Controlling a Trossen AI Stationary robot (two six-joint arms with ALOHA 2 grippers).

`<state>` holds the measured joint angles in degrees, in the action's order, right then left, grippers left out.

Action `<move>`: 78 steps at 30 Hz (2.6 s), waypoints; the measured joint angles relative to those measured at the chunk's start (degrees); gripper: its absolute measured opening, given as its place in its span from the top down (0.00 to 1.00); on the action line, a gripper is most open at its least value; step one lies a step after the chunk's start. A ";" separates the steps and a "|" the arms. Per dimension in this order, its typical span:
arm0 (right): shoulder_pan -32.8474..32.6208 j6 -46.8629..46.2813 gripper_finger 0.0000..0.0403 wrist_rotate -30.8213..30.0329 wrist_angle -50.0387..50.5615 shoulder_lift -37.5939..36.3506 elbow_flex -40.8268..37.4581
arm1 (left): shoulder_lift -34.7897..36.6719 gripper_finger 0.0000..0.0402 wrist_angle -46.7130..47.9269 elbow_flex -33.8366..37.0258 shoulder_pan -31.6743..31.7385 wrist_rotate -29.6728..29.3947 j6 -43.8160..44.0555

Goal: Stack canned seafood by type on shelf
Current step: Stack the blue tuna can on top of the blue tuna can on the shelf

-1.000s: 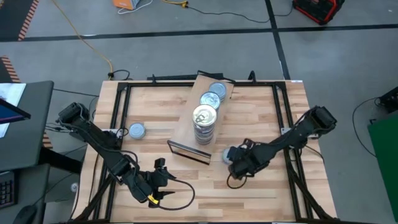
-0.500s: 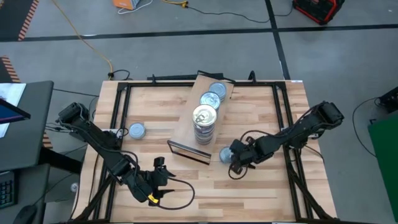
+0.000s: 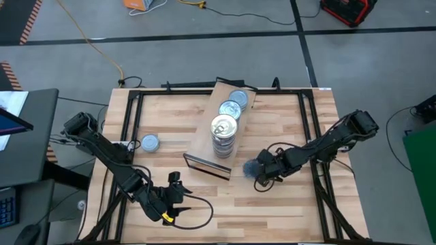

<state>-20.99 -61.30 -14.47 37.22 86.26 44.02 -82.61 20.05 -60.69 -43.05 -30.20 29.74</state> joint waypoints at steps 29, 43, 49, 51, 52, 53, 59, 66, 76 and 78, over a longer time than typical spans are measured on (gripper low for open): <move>-4.74 35.11 0.49 5.35 12.06 -10.24 11.74 | 0.00 0.38 -0.19 0.00 0.70 1.42 0.11; 4.56 62.83 0.03 5.56 15.76 -8.04 11.83 | 0.00 0.38 1.08 0.00 1.49 1.85 -0.12; 7.73 70.80 0.08 5.52 20.01 -4.46 11.83 | 0.00 0.38 1.99 0.00 1.49 1.86 -0.04; 8.74 71.92 0.10 5.54 20.30 -2.50 11.84 | 0.00 0.38 2.07 0.00 1.49 1.87 -0.01; 9.16 71.88 0.11 5.55 20.26 -1.47 11.83 | 0.00 0.38 2.04 0.00 1.49 1.87 0.02; 9.55 71.59 0.13 5.60 20.26 -0.58 11.84 | 0.00 0.38 2.08 0.00 1.49 1.86 0.07; 9.72 69.91 0.29 9.17 21.09 2.36 11.83 | 0.00 0.38 3.05 0.00 1.27 2.53 0.72; 9.74 69.07 0.56 10.40 20.91 -1.39 11.84 | 0.00 0.38 3.43 0.00 1.27 2.54 0.72; 9.96 56.99 0.60 13.26 20.66 -9.56 12.16 | 0.00 0.38 3.41 0.00 1.27 2.50 0.72; 10.50 53.81 0.59 13.26 22.74 -11.63 13.59 | 0.00 0.38 3.41 0.00 1.27 2.51 0.72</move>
<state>-10.48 -7.50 -1.21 59.96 74.62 57.62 -82.61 23.46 -60.69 -41.78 -27.69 30.46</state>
